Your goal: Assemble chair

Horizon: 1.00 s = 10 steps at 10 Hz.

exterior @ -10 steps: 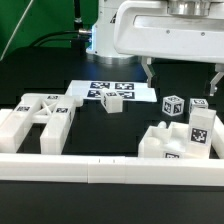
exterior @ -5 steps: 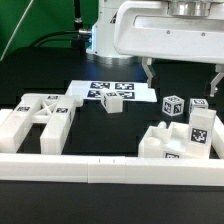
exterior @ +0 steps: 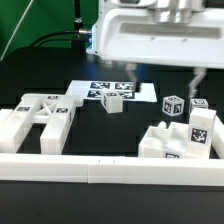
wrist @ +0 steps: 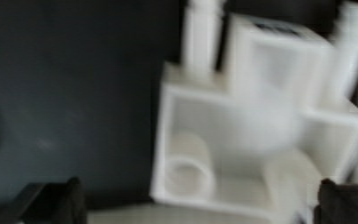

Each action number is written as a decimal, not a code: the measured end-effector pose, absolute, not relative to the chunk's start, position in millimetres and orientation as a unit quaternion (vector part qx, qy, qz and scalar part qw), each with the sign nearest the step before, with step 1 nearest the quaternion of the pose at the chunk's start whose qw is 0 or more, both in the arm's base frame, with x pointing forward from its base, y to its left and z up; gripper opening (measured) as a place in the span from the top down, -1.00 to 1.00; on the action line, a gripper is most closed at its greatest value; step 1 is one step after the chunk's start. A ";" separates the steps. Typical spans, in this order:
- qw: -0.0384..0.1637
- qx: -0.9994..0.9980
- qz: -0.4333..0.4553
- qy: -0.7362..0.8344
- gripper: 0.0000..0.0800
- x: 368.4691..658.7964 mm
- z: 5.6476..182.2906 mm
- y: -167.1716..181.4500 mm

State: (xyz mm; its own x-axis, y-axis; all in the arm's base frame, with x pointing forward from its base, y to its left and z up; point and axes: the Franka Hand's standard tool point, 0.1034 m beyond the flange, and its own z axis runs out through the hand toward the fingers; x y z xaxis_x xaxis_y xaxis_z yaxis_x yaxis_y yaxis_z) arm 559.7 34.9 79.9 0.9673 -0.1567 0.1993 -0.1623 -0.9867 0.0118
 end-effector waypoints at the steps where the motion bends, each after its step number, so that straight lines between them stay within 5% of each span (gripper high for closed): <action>1: 0.018 0.991 0.099 -0.089 -0.62 543.4 67.1 17.3; 7: 0.024 0.992 0.101 -0.065 -0.62 537.3 59.7 3.1; 10: 0.055 0.983 0.155 0.076 -0.62 530.8 63.8 -10.1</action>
Offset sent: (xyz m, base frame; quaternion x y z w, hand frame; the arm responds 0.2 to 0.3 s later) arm 0.0000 0.0000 0.0000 0.0000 0.0000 0.0000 1.0000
